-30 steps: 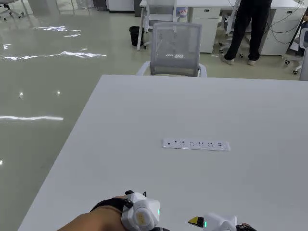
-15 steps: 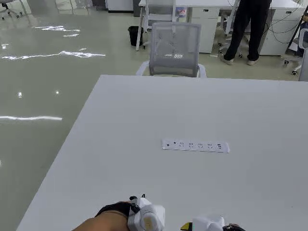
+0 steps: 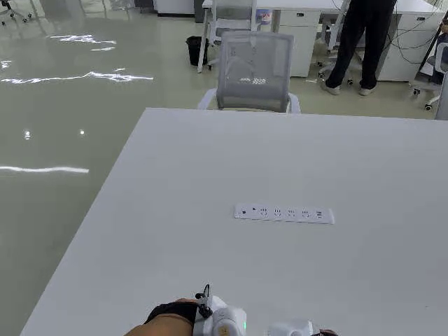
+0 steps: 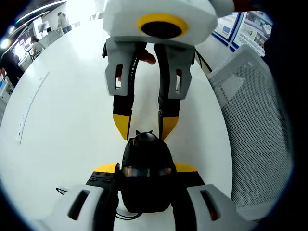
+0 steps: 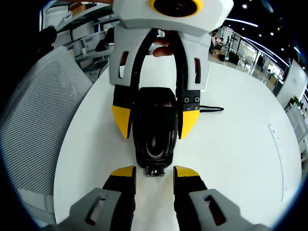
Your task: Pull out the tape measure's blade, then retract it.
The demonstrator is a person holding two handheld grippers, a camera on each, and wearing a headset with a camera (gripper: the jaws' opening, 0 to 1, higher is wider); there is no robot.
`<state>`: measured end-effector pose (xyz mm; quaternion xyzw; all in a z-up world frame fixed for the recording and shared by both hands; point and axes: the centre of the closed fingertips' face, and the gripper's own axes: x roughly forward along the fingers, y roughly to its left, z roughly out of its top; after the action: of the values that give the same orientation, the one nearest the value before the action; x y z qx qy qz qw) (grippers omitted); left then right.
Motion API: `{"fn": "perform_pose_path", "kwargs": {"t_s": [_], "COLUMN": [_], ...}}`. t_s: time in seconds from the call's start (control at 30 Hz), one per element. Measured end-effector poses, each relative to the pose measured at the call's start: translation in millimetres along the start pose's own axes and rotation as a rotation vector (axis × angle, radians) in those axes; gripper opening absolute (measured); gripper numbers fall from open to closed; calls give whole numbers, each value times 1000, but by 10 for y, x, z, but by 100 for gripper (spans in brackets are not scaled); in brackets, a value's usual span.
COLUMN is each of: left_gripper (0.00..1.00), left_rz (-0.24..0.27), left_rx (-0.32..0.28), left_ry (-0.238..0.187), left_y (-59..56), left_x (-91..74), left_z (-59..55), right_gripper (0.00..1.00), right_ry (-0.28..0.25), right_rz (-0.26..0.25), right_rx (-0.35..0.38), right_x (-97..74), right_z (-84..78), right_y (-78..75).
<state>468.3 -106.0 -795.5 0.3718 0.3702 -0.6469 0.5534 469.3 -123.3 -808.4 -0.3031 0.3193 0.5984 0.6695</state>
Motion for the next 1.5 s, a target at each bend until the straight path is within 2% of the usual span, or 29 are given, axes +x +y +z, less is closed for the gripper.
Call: {"fn": "perform_pose_path", "kwargs": {"t_s": [0.1,0.17,0.23,0.33,0.37,0.43,0.6,0.67,0.77,0.87,0.93,0.97,1.0,1.1,1.5], "left_gripper": [38,38,38,38,38,38,38,39,39,39,40,40,40,40,39], "left_rz": [2,9,12,9,7,5,-3,-4,-5,-5,-11,14,-2,-7,21], "left_rx": [-8,-3,-5,-23,-29,-35,-37,-40,-40,-44,-48,-40,-48,-43,-61], "left_ry": [1,8,21,12,6,4,11,9,7,10,13,31,23,18,33], "left_y": [16,7,14,18,18,13,8,10,5,8,-8,28,6,11,29], "left_x": [1,2,2,4,6,9,16,17,17,26,40,48,45,45,18], "left_z": [-9,-9,-14,-10,-7,-5,-2,-5,-4,-4,-6,-33,-14,-19,-52], "right_gripper": [26,20,19,19,18,17,15,15,16,14,13,13,13,12,11], "right_ry": [9,33,40,53,74,82,113,127,119,102,110,115,119,130,162], "right_rz": [5,6,6,14,20,19,36,43,44,36,35,36,36,38,41], "right_rx": [-7,-29,-24,-27,33,64,24,-16,-38,11,18,18,19,2,-5], "right_x": [17,39,36,46,40,43,53,55,49,48,51,50,50,47,26], "right_z": [-4,-45,-46,-59,-86,-74,-86,-85,-83,-81,-74,-75,-77,-81,-114], "right_y": [5,9,7,12,28,8,4,6,19,-5,-1,5,6,9,21]}}
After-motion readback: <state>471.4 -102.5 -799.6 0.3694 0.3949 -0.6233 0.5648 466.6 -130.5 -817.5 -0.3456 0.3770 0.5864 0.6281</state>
